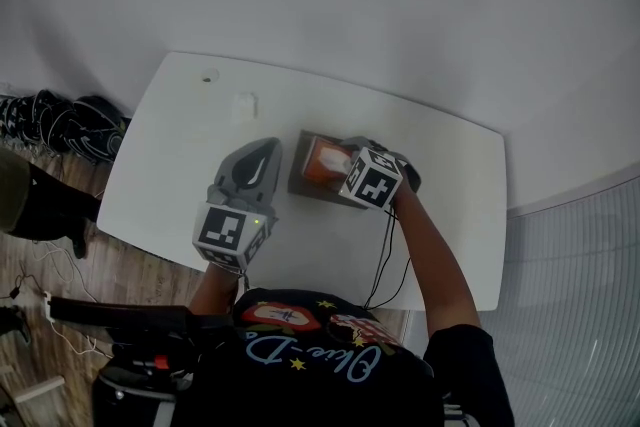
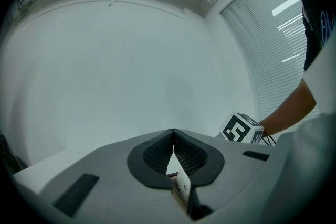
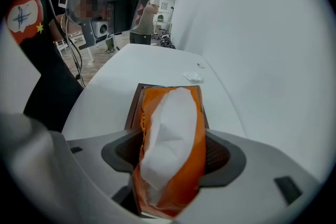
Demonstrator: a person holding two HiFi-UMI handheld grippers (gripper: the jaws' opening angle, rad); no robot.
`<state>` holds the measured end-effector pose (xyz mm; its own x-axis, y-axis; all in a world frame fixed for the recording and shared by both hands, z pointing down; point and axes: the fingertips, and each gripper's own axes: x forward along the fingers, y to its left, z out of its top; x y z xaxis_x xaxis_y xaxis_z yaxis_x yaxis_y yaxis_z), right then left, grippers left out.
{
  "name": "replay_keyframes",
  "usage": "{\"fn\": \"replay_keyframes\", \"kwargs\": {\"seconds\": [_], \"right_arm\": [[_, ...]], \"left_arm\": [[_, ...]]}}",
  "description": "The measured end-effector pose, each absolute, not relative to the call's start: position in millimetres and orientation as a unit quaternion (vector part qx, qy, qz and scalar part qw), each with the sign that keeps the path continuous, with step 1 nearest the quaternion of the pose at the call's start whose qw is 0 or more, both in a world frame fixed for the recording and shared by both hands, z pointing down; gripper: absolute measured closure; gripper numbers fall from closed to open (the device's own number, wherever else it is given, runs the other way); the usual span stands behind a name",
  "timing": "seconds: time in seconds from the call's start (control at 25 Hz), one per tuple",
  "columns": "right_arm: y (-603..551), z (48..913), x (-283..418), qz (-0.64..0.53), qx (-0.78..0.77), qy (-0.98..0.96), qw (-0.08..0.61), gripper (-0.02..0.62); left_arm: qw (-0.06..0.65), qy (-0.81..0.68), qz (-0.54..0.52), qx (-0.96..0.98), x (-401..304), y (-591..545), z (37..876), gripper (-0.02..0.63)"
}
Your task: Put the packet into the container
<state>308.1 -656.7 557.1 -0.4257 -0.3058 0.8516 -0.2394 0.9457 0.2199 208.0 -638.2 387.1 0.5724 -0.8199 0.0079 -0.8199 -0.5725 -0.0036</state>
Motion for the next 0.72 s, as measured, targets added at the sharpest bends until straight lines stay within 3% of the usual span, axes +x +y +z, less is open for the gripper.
{"fn": "replay_keyframes", "kwargs": {"seconds": [0.72], "right_arm": [[-660.6, 570.6, 315.4, -0.003, 0.147, -0.84, 0.522, 0.275]], "left_arm": [[-0.003, -0.472, 0.009, 0.882, 200.6, -642.9, 388.4, 0.597]]}}
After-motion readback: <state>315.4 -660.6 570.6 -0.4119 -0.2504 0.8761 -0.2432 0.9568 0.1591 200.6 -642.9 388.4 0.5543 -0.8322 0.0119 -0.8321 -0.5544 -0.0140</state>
